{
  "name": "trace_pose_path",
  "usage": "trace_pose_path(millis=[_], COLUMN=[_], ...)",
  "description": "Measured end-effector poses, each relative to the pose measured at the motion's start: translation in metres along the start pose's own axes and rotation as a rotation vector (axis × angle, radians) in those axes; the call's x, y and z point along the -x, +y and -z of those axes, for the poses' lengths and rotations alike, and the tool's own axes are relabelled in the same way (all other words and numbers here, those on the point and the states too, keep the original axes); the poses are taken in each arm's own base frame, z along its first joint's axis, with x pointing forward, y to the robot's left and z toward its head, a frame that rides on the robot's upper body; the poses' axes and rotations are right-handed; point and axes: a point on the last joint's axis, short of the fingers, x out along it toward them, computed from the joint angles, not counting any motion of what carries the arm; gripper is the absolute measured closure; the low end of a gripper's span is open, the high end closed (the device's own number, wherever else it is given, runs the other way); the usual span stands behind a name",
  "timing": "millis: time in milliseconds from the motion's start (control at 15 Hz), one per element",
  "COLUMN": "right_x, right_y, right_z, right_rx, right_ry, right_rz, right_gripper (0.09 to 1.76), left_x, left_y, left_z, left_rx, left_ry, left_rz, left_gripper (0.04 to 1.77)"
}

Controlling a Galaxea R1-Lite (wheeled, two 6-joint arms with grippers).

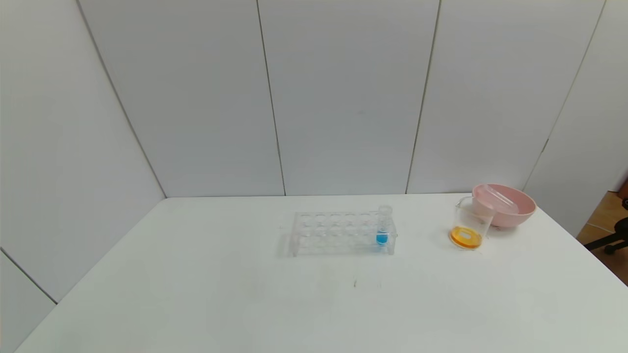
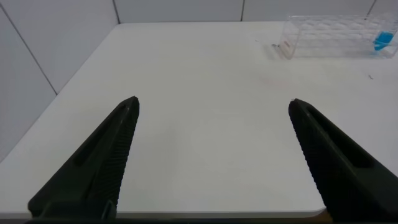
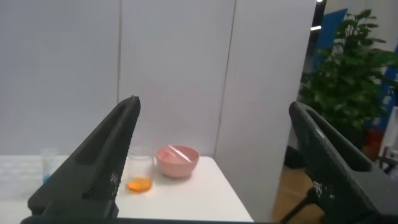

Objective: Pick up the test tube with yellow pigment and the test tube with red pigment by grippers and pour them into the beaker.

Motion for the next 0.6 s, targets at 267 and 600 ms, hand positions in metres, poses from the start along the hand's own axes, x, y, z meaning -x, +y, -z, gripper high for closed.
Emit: trace_pose_path(millis=[267, 600], right_x=[0.005, 0.012], right_y=[0.006, 0.016], right_z=[0.034, 0.092], right_rx=[-0.032, -0.038], right_ry=[-0.052, 0.258], right_rz=[-0.031, -0.097], right_gripper=[0.14, 0.14], left_x=[0.000, 0.000], left_y=[0.000, 0.000], left_z=[0.000, 0.000], left_rx=[0.000, 0.000], left_ry=[0.000, 0.000], left_rz=[0.000, 0.000], left_gripper=[0.09, 0.09])
